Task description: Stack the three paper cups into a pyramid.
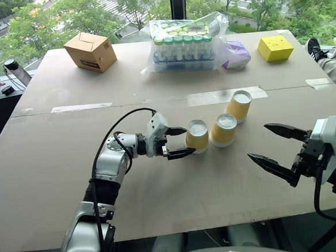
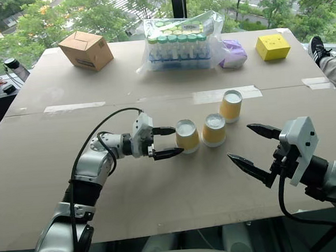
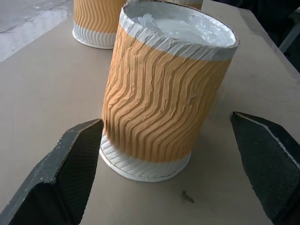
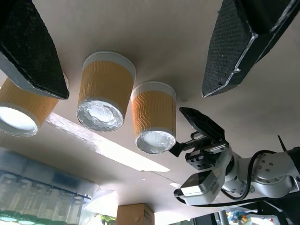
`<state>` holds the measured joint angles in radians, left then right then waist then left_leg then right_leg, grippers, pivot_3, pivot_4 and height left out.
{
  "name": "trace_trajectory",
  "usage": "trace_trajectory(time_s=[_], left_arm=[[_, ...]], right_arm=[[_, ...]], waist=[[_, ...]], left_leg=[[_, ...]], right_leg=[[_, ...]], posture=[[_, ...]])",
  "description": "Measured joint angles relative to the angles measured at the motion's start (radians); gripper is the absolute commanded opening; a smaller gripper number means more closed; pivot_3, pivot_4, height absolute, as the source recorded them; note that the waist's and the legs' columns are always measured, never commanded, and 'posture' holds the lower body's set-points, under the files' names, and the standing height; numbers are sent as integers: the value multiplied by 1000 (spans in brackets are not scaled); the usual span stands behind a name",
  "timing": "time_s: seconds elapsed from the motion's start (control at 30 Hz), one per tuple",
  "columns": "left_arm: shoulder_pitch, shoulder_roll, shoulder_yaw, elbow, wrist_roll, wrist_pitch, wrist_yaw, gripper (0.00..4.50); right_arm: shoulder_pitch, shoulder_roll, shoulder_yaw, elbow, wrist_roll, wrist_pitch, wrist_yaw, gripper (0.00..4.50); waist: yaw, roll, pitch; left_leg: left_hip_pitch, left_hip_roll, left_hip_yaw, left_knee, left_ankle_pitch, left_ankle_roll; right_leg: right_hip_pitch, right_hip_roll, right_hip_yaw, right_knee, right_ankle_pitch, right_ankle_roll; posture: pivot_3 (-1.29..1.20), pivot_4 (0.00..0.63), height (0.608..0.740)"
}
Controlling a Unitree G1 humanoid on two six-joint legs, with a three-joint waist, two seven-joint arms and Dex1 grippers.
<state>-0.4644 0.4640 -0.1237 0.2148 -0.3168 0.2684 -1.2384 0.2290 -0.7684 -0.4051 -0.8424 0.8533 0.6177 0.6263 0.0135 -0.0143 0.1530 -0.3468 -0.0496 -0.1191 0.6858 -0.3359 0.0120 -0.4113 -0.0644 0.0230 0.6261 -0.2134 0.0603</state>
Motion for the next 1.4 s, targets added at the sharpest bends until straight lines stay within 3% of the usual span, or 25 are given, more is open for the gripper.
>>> trace_trajectory(time_s=[0.33, 0.6, 0.87, 1.1, 1.33, 1.4], left_arm=[[136, 64, 45, -127, -37, 15, 20, 4446], [333, 117, 181, -357, -190, 102, 58, 4446], [507, 154, 303, -548, -306, 138, 110, 4446], [638, 186, 382, -667, -405, 163, 110, 4446], [673, 223, 448, -716, -480, 178, 109, 4446], [672, 236, 449, -721, -491, 185, 113, 4500]], right_arm=[[-152, -8, 116, 137, -108, -11, 8, 4500], [-497, 59, 314, 508, -320, -18, -47, 4500], [-722, 150, 370, 826, -412, -68, -17, 4500], [-827, 233, 401, 993, -448, -86, 52, 4500], [-869, 265, 420, 1084, -491, -100, 88, 4500], [-882, 272, 420, 1121, -502, -111, 90, 3930]], waist=[[-14, 0, 0], [-23, 0, 0], [-34, 1, 1], [-27, 2, 1], [-27, 2, 1], [-29, 3, 2]], left_leg=[[0, 1, 1, -1, 0, 0], [0, 1, 1, -2, 0, 0], [-1, 1, 4, -3, 0, 0], [-1, 1, 4, -4, 0, 0], [-1, 1, 4, -4, 0, 0], [-1, 1, 4, -4, 0, 0]], right_leg=[[0, 0, 1, 0, 0, 0], [-2, 0, 1, 0, 0, 0], [-4, -2, 4, -1, 0, 0], [-4, -2, 4, -1, 0, -1], [-4, -2, 4, -1, 0, -1], [-4, -2, 4, -1, 0, -1]], posture=[[0, 150, 740], [0, 150, 740], [0, 150, 740], [0, 150, 740], [0, 150, 740], [0, 150, 740]])
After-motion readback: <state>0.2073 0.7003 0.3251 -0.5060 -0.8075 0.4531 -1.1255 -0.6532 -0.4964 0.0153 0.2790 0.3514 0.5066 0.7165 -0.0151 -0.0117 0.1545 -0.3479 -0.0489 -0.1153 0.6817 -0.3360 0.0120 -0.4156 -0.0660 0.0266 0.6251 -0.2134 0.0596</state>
